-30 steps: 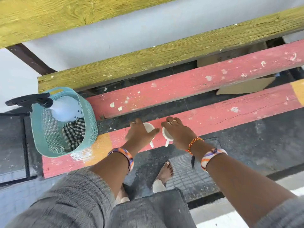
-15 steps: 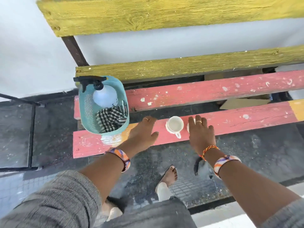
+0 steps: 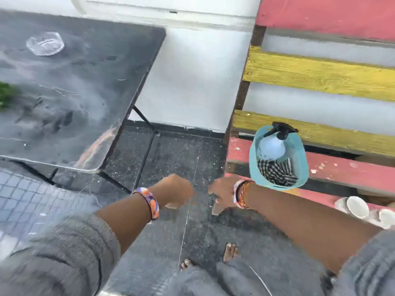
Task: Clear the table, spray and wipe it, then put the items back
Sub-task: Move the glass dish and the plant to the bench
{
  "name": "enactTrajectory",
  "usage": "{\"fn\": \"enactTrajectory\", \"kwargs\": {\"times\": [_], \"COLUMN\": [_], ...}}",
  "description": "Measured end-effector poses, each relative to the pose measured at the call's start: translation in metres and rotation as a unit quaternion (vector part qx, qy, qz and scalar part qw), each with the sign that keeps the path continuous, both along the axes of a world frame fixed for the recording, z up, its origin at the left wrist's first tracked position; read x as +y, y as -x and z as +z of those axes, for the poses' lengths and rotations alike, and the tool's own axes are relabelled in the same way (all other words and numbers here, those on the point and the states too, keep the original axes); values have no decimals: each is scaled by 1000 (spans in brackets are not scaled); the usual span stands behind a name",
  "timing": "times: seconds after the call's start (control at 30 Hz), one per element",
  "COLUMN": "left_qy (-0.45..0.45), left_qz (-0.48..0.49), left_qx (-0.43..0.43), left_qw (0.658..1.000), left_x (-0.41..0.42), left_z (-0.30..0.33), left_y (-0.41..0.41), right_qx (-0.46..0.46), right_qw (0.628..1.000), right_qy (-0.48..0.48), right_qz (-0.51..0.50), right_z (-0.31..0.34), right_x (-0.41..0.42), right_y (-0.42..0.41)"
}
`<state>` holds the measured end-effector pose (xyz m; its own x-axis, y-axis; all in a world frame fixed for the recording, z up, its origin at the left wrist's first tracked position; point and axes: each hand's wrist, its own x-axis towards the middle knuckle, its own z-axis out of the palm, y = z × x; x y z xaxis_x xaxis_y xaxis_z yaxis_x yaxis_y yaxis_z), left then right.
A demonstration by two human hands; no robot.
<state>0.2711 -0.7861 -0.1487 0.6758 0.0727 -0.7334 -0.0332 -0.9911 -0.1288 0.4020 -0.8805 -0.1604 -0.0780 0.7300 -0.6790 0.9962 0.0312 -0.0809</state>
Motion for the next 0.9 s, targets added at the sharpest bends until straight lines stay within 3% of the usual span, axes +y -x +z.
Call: {"fn": "enactTrajectory", "kwargs": {"times": [0.07,0.17,0.23,0.27,0.37,0.43,0.53,0.6,0.67,0.73,0.8,0.9], "left_qy": [22,48,-20,-67,-192,-218,-224,-208,-171,-136,-135,-133], "left_qz": [98,218,239,199,-7,-7,55,173,355,472,504,483], "left_qx": [-77,-215,-272,-276,-187,-189,-178,-170,-173,-121,-39,23], "left_qw": [992,951,932,938,963,957,957,948,902,863,852,865], "left_x": [35,84,124,139,202,250,315,352,389,414,436,463], "left_z": [21,63,87,97,109,112,123,125,135,145,150,153], "left_y": [8,4,7,9,35,56,91,115,142,167,196,226], "right_qx": [-1,10,19,25,55,81,121,125,138,152,165,198], "right_qw": [998,984,965,955,927,917,915,926,929,928,927,915], "right_qy": [-57,-163,-238,-268,-332,-352,-349,-325,-313,-309,-309,-316], "right_qz": [-7,-65,-110,-127,-164,-169,-159,-147,-139,-138,-135,-153], "right_z": [25,62,86,96,117,122,118,112,108,107,105,107], "right_x": [49,113,158,174,235,276,342,384,428,459,488,528], "right_y": [14,23,29,29,35,41,55,70,90,111,136,172]}}
